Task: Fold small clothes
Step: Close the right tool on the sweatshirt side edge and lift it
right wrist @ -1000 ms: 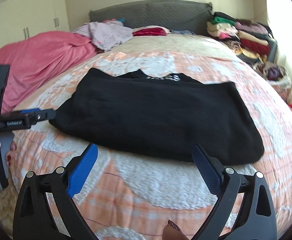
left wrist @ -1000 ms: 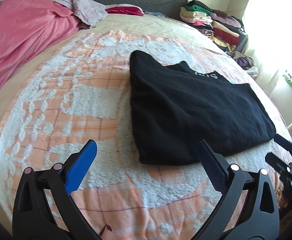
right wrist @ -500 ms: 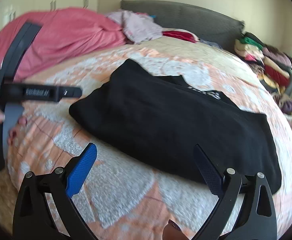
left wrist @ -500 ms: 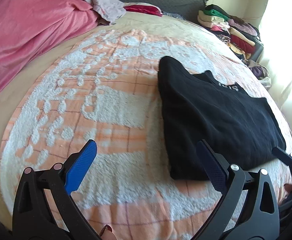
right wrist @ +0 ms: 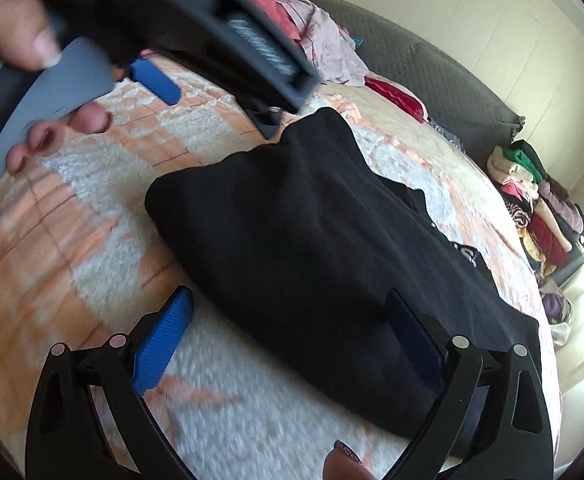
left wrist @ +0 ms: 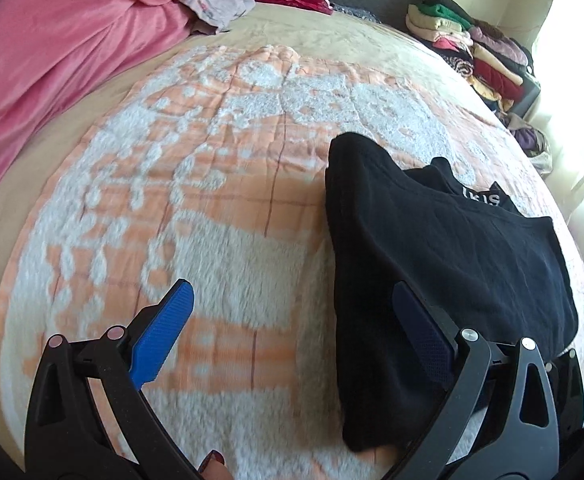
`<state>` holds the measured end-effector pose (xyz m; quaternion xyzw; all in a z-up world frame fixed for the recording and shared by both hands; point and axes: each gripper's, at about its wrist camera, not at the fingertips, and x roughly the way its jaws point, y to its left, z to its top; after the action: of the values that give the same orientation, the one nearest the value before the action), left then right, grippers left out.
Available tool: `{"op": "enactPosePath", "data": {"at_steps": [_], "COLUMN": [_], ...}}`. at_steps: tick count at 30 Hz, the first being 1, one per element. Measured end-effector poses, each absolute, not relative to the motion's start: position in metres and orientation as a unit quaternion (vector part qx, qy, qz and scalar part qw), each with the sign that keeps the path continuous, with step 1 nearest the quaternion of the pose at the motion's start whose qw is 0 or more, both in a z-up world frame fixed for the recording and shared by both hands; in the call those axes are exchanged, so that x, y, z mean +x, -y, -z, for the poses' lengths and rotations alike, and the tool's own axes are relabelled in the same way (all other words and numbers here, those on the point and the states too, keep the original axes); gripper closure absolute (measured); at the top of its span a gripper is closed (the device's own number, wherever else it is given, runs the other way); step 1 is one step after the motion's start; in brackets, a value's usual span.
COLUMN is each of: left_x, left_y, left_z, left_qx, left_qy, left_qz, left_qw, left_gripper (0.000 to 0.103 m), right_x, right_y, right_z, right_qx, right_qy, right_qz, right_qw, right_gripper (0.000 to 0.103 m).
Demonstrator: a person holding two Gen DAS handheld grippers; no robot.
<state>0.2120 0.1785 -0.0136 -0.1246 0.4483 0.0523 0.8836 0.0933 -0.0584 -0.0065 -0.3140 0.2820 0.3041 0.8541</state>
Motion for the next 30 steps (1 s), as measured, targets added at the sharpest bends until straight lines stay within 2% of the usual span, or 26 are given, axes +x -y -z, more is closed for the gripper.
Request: {"op": "enactPosePath", "data": {"at_steps": [3,8,11,14,23,24,26,28,30], "left_x": [0.226,0.240,0.245,0.253,0.269,0.270,0.273,0.276,0.279], "left_y": [-0.180,-0.184,-0.184,-0.179,-0.135,-0.128,-0.109,-0.087,-0.068], "left_z": [0.017,0.022,0.024,0.024,-0.002,-0.006,-0.017,-0.028,-0.038], "left_qx": [-0.124,-0.150,-0.175,-0.206,-0.245,-0.242,-0.230,-0.211,-0.189], "left_qy": [-0.458,-0.470,-0.473,-0.477,-0.464,-0.461,-0.455,-0.451,-0.443], "left_qz": [-0.054,-0.036,-0.020,0.000,0.067,0.070,0.083,0.093,0.095], "left_qw": [0.878,0.869,0.863,0.854,0.849,0.851,0.856,0.862,0.871], "left_gripper": [0.010,0.010,0.010,0.010,0.011,0.016,0.047,0.057,0.061], "right_x": [0.101,0.109,0.113,0.118,0.119,0.119,0.120,0.121,0.120], "right_y": [0.052,0.057,0.070,0.084,0.129,0.137,0.148,0.163,0.173], "right_z": [0.008,0.001,-0.010,-0.020,-0.049,-0.052,-0.058,-0.063,-0.067], "right_qx": [-0.321,-0.309,-0.264,-0.219,-0.131,-0.120,-0.106,-0.092,-0.080], "right_qy": [-0.277,-0.261,-0.267,-0.272,-0.249,-0.246,-0.243,-0.238,-0.236], "right_qz": [-0.295,-0.280,-0.289,-0.299,-0.292,-0.288,-0.284,-0.275,-0.267], "right_qw": [0.856,0.871,0.881,0.888,0.914,0.917,0.922,0.927,0.931], "right_gripper": [0.022,0.068,0.082,0.087,0.091,0.091,0.091,0.092,0.092]}}
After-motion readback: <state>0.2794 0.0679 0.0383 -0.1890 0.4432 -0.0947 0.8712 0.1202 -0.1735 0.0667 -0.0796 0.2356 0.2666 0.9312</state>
